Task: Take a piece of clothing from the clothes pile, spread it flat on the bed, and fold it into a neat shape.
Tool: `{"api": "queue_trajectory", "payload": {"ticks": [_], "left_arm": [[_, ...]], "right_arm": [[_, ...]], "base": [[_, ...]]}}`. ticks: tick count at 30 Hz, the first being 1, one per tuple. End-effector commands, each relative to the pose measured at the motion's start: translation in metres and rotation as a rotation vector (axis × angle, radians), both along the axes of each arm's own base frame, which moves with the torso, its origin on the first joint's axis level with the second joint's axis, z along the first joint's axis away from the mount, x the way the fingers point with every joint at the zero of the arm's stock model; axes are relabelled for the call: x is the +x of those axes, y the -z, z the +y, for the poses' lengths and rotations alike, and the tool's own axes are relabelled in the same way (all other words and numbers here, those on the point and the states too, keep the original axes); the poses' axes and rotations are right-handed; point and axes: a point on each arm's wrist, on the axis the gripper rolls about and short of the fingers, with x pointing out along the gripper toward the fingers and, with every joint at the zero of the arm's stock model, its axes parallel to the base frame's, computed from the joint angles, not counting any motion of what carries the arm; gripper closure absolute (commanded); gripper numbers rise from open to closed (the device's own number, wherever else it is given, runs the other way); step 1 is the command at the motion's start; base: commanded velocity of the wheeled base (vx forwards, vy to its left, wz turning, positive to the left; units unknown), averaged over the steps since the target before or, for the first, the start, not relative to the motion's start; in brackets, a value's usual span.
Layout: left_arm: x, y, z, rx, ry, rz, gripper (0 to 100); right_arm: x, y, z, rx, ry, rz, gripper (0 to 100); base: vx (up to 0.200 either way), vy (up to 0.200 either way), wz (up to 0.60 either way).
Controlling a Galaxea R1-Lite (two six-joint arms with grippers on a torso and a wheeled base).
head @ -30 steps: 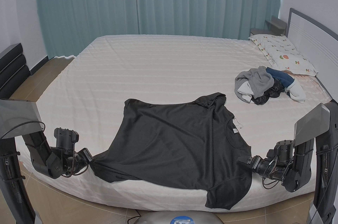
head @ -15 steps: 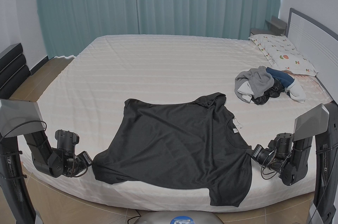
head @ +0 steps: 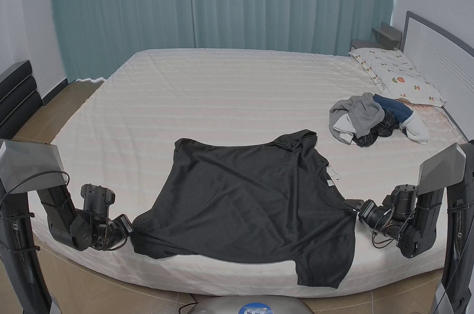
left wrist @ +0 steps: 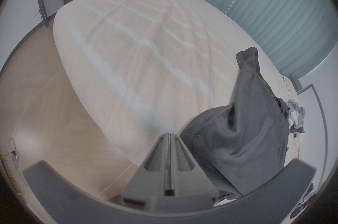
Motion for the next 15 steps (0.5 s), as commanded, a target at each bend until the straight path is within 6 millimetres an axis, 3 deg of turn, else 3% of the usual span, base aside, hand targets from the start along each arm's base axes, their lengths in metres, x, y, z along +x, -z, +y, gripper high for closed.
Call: {"api": "queue_trajectory", "payload": {"ticks": [1, 8, 15], "left_arm": [[0.001, -0.003, 0.002, -0.05, 0.01, -0.011, 100], [0.002, -0.007, 0.0, -0.143, 0.01, -0.022, 100], [0.003, -0.014, -0.001, -0.205, 0.006, -0.04, 100]], "right_arm": [[-0.023, -0.011, -0.009, 0.025, -0.066, 0.032, 0], [-0.052, -0.001, 0.002, -0.054, -0.279, 0.101, 0], [-0.055, 0.006, 0.014, -0.07, -0.344, 0.123, 0]], "base": [[0.0, 0.0, 0.0], [0.0, 0.0, 0.0], [0.0, 0.0, 0.0]]}}
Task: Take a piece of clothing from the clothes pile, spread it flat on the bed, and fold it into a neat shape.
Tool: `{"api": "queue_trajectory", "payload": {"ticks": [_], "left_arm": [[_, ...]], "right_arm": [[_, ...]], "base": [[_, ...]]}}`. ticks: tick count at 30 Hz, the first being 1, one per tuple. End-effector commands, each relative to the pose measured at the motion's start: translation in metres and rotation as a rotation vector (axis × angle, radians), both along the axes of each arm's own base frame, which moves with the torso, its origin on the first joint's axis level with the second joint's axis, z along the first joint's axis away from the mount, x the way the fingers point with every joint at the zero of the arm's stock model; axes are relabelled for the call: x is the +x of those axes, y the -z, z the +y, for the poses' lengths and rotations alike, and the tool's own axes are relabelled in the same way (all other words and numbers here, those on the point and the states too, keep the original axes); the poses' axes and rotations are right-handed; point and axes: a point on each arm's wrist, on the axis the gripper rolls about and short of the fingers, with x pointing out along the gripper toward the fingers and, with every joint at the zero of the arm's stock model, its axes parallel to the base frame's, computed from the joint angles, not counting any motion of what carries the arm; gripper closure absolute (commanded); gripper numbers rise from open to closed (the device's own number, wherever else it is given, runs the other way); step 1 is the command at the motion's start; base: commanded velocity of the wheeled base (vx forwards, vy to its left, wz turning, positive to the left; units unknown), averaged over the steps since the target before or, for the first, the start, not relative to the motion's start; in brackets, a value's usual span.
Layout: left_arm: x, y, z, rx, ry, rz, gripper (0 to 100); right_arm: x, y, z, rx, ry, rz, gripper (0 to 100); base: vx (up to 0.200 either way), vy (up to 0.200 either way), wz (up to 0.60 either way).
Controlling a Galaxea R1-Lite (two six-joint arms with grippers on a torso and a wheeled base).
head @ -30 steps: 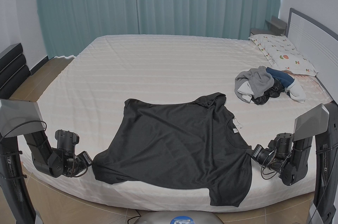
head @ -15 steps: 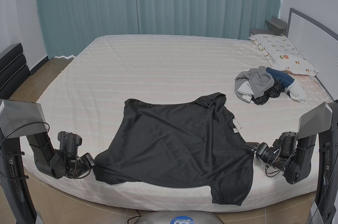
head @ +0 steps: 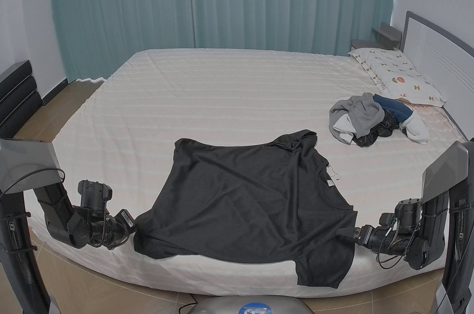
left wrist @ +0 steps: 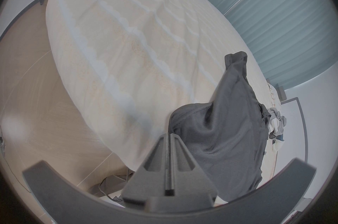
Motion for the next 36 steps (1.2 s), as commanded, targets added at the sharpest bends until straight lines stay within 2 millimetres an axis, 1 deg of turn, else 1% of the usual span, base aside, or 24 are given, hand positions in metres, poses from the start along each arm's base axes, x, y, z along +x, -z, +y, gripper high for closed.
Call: {"api": "queue_trajectory", "payload": {"ticks": [1, 2, 4, 6, 11, 12, 13, 15, 18, 29, 33, 36], "left_arm": [[0.001, -0.005, 0.0, -0.006, -0.001, -0.017, 100], [0.001, -0.005, 0.0, -0.006, -0.001, -0.016, 100], [0.002, -0.005, 0.0, -0.006, -0.001, -0.016, 100], [0.002, -0.004, 0.0, -0.006, -0.001, -0.016, 100], [0.003, -0.004, 0.0, -0.008, -0.005, -0.018, 100], [0.003, -0.004, 0.0, -0.008, -0.005, -0.018, 100], [0.004, -0.004, 0.001, -0.008, -0.006, -0.02, 100], [0.006, -0.004, 0.003, -0.008, -0.014, -0.023, 100], [0.006, -0.004, 0.005, -0.01, -0.019, -0.022, 100], [0.004, -0.006, 0.004, -0.011, -0.017, -0.024, 100], [0.005, -0.008, 0.003, -0.013, -0.014, -0.032, 100], [0.006, -0.01, 0.002, -0.024, -0.026, -0.037, 100]], "right_arm": [[-0.006, 0.007, 0.009, -0.013, -0.045, 0.027, 0], [-0.007, 0.008, 0.01, -0.026, -0.056, 0.029, 100], [-0.009, 0.009, 0.01, -0.046, -0.069, 0.026, 100], [-0.015, 0.008, 0.007, -0.074, -0.081, 0.033, 100], [-0.032, -0.001, -0.003, -0.098, -0.068, 0.058, 100], [-0.032, -0.001, -0.003, -0.098, -0.068, 0.058, 100], [-0.043, -0.002, -0.01, -0.132, -0.076, 0.077, 100], [-0.047, -0.001, -0.016, -0.169, -0.085, 0.076, 100], [-0.047, -0.002, -0.022, -0.187, -0.076, 0.063, 100], [-0.052, -0.01, -0.023, -0.22, -0.106, 0.08, 100], [-0.053, -0.011, -0.034, -0.244, -0.078, 0.07, 100], [-0.055, -0.008, -0.034, -0.258, -0.095, 0.087, 100]], "base": [[0.0, 0.0, 0.0], [0.0, 0.0, 0.0], [0.0, 0.0, 0.0], [0.0, 0.0, 0.0], [0.0, 0.0, 0.0], [0.0, 0.0, 0.0], [0.0, 0.0, 0.0], [0.0, 0.0, 0.0], [0.0, 0.0, 0.0], [0.0, 0.0, 0.0], [0.0, 0.0, 0.0], [0.0, 0.0, 0.0]]}}
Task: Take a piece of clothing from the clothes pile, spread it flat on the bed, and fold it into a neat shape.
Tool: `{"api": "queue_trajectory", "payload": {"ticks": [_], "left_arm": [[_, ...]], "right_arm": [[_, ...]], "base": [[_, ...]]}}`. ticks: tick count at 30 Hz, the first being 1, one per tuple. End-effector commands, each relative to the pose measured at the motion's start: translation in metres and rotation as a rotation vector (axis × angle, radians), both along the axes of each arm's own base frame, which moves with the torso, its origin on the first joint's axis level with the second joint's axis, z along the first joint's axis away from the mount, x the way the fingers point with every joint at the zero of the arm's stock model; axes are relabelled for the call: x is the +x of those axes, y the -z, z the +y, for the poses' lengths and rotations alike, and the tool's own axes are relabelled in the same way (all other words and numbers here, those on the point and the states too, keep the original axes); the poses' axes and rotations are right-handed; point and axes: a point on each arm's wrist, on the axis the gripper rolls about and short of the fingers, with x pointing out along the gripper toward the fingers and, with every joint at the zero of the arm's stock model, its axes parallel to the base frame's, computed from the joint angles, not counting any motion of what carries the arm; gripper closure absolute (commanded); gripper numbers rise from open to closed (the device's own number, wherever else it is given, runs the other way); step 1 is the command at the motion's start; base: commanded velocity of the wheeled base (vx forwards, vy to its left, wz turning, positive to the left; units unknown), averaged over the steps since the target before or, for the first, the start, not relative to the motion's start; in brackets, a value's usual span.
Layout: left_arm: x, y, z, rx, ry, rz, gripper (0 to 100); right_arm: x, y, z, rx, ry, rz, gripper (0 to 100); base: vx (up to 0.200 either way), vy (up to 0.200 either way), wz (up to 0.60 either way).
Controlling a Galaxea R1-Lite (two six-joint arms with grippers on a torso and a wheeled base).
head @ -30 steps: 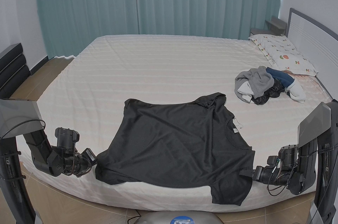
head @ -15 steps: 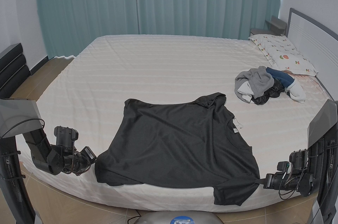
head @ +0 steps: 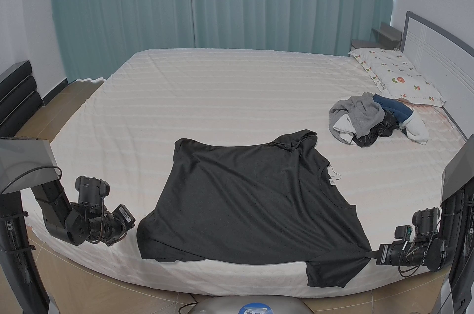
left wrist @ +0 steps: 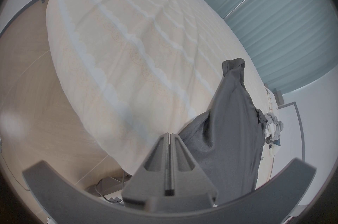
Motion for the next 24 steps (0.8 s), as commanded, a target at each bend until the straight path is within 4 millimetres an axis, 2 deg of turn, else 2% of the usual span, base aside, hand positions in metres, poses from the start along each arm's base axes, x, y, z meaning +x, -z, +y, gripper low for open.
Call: {"api": "queue_trajectory", "payload": {"ticks": [1, 4, 5, 11, 18, 22, 24], "left_arm": [[0.002, -0.005, -0.002, -0.014, -0.01, -0.016, 100], [0.002, -0.009, -0.004, -0.023, -0.011, -0.032, 100], [0.002, -0.01, -0.004, -0.024, -0.012, -0.035, 100], [0.002, -0.011, -0.005, -0.025, -0.008, -0.039, 100], [0.002, -0.017, -0.01, -0.054, -0.021, -0.059, 100], [0.001, -0.019, -0.013, -0.062, -0.01, -0.064, 100], [0.002, -0.018, -0.015, -0.064, -0.006, -0.062, 100]], "right_arm": [[-0.006, 0.0, -0.003, -0.012, -0.003, 0.027, 100], [-0.006, 0.0, -0.004, -0.017, -0.004, 0.023, 100], [-0.006, 0.0, -0.004, -0.018, -0.005, 0.021, 0], [0.001, -0.013, -0.004, 0.003, 0.006, -0.079, 0], [0.023, -0.034, 0.0, 0.175, 0.137, -0.189, 0], [0.035, -0.038, 0.023, 0.34, 0.171, -0.143, 0], [0.038, -0.038, 0.027, 0.373, 0.179, -0.133, 0]], "base": [[0.0, 0.0, 0.0], [0.0, 0.0, 0.0], [0.0, 0.0, 0.0], [0.0, 0.0, 0.0], [0.0, 0.0, 0.0], [0.0, 0.0, 0.0], [0.0, 0.0, 0.0]]}}
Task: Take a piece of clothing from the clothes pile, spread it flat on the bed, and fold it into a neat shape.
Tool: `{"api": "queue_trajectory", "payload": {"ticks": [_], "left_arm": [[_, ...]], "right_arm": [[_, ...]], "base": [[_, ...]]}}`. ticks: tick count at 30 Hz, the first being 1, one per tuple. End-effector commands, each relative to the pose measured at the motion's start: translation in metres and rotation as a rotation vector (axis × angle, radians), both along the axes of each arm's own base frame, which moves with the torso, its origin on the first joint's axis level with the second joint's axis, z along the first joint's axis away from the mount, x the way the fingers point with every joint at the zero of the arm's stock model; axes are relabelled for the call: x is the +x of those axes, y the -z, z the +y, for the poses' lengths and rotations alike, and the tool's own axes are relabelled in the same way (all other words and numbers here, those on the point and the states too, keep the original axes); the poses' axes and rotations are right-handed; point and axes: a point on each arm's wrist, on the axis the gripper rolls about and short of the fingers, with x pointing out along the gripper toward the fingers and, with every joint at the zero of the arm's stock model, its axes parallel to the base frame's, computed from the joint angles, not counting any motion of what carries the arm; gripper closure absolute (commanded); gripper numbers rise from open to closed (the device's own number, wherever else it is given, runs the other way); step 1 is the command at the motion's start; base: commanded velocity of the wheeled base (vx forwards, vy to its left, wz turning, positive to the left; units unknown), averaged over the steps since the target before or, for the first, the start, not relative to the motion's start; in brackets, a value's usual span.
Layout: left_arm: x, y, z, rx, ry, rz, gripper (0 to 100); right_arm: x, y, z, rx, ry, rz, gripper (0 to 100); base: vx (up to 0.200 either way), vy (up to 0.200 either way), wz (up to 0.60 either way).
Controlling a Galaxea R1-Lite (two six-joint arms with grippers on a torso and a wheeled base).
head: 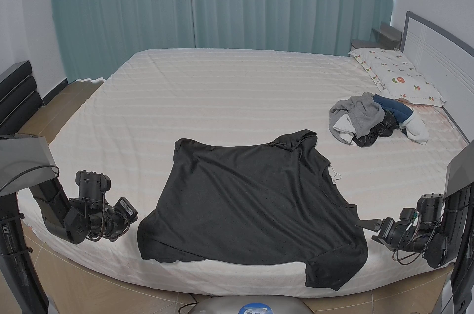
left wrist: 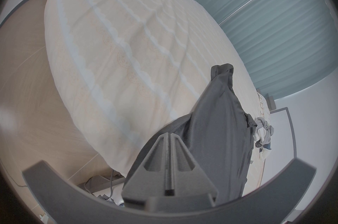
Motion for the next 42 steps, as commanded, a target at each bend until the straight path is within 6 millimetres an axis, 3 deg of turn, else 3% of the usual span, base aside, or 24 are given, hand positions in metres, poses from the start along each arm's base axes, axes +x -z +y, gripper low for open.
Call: {"api": "queue_trajectory", "payload": {"ticks": [1, 5, 11, 12, 20, 28, 42], "left_arm": [[0.0, -0.002, -0.007, -0.03, -0.001, -0.002, 100], [0.005, -0.005, -0.011, -0.08, -0.018, -0.008, 100], [0.005, -0.005, -0.013, -0.101, -0.018, -0.003, 100], [0.005, -0.005, -0.013, -0.101, -0.018, -0.003, 0], [0.002, -0.007, -0.016, -0.162, 0.028, 0.006, 0], [0.019, -0.016, -0.017, -0.252, -0.05, -0.059, 0], [0.012, -0.015, -0.016, -0.245, -0.062, -0.049, 0]], "right_arm": [[0.021, -0.012, 0.027, 0.151, -0.013, -0.04, 0], [0.034, -0.011, 0.031, 0.263, 0.04, -0.014, 0], [0.047, 0.0, 0.027, 0.296, 0.068, 0.0, 0], [0.047, 0.0, 0.027, 0.296, 0.068, 0.0, 0], [0.048, -0.003, 0.026, 0.342, 0.102, 0.01, 0], [0.047, -0.003, 0.026, 0.343, 0.102, 0.016, 0], [0.046, -0.003, 0.026, 0.343, 0.099, 0.019, 0]], "base": [[0.0, 0.0, 0.0], [0.0, 0.0, 0.0], [0.0, 0.0, 0.0], [0.0, 0.0, 0.0], [0.0, 0.0, 0.0], [0.0, 0.0, 0.0], [0.0, 0.0, 0.0]]}}
